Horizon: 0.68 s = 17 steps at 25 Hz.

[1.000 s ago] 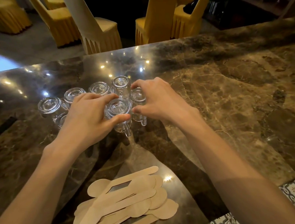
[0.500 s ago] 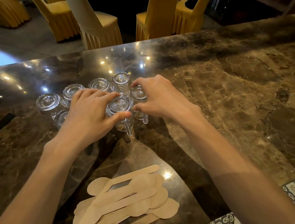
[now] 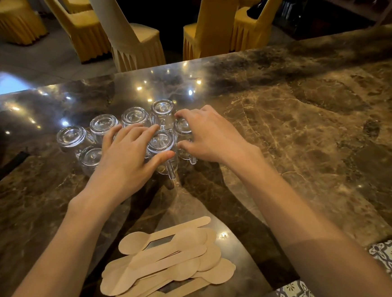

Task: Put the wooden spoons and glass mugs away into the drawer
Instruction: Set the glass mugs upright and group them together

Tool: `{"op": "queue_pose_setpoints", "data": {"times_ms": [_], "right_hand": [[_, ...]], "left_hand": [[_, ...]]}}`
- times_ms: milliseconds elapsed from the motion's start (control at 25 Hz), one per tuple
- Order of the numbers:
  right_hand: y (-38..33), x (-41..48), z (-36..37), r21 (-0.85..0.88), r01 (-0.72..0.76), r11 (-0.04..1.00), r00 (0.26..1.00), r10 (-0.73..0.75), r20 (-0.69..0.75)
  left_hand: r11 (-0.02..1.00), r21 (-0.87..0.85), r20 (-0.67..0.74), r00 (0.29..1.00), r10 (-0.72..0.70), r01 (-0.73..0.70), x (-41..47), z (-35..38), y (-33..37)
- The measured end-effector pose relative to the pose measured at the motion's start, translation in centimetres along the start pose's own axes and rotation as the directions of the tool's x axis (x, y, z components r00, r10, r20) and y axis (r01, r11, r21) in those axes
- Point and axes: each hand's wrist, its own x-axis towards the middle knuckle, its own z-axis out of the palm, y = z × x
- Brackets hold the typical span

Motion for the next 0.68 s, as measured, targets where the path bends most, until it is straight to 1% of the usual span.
{"op": "queue_pose_setpoints", "data": {"times_ms": [80,120,240,320,440,560,680], "right_hand": [[-0.3,-0.4,-0.1,0.005,0.006,1.000,1.000,-0.006,-0.007],[-0.4,-0.7,-0.2,0.017,0.007,1.000,0.999,-0.006,-0.034],[-1.2,-1.8,-0.7,0.129,0.028,0.991,0.984,-0.005,-0.179],[-2.0,-2.8,-1.1,0.246,0.059,0.967,0.965,0.008,-0.263],[-3.5,-4.4,-1.7,0.418,0.114,0.901,0.937,0.042,-0.346],[-4.5,-6.2,-1.8,0.506,0.157,0.848,0.936,0.036,-0.351],[-5.3,-8.2,-1.8,0.540,0.167,0.825,0.941,0.030,-0.337]], "left_hand": [[1.000,-0.012,-0.024,0.999,0.021,-0.021,-0.5,0.0,0.1],[0.999,-0.032,-0.046,0.998,0.036,-0.037,-0.9,-0.2,0.1],[0.992,-0.111,-0.151,0.987,0.051,-0.068,-2.7,-0.7,0.0],[0.986,-0.160,-0.218,0.976,0.013,-0.049,-4.1,-1.1,-0.2],[0.975,-0.223,-0.261,0.963,-0.071,0.011,-6.7,-1.3,0.0],[0.967,-0.252,-0.306,0.945,-0.120,0.041,-9.1,-1.2,0.4],[0.961,-0.271,-0.330,0.933,-0.145,0.054,-11.3,-1.0,0.6]]}}
